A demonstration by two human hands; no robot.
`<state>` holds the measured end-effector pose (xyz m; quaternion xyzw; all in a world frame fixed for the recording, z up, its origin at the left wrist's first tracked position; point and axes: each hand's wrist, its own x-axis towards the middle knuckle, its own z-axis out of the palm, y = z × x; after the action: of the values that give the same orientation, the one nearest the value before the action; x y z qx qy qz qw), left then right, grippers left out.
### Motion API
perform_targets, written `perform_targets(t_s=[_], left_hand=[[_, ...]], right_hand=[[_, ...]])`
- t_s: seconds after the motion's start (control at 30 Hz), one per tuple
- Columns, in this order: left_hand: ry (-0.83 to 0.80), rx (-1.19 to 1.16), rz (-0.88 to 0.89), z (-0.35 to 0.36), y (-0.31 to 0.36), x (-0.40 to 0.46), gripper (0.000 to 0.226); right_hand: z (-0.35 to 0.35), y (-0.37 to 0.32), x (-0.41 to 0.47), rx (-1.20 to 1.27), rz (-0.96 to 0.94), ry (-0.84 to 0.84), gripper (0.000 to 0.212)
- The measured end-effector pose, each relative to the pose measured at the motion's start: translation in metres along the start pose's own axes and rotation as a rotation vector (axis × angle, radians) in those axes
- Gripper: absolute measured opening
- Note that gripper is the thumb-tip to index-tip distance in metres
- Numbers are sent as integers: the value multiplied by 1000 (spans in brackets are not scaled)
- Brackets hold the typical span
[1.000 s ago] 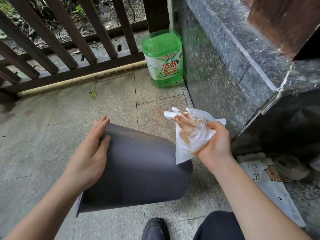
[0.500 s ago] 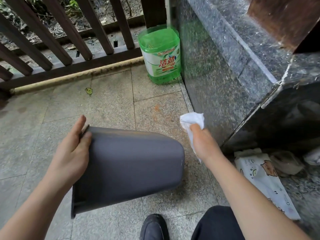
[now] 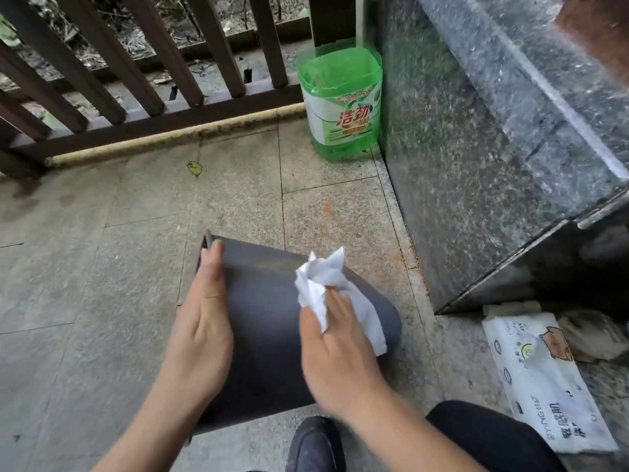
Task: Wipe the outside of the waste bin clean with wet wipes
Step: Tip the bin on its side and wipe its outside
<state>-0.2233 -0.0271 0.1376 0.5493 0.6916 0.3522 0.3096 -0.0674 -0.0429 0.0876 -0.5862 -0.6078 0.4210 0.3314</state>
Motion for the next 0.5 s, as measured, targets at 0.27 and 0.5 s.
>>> perform_targets(t_s=[0.27,0.5], left_hand=[[-19,-8,7,7,13,5,47],[4,90,6,8,9,2,67]], right_hand=[[5,-65,14,435,-151,-219,40],[-16,-18,14,218,85,-217,46]])
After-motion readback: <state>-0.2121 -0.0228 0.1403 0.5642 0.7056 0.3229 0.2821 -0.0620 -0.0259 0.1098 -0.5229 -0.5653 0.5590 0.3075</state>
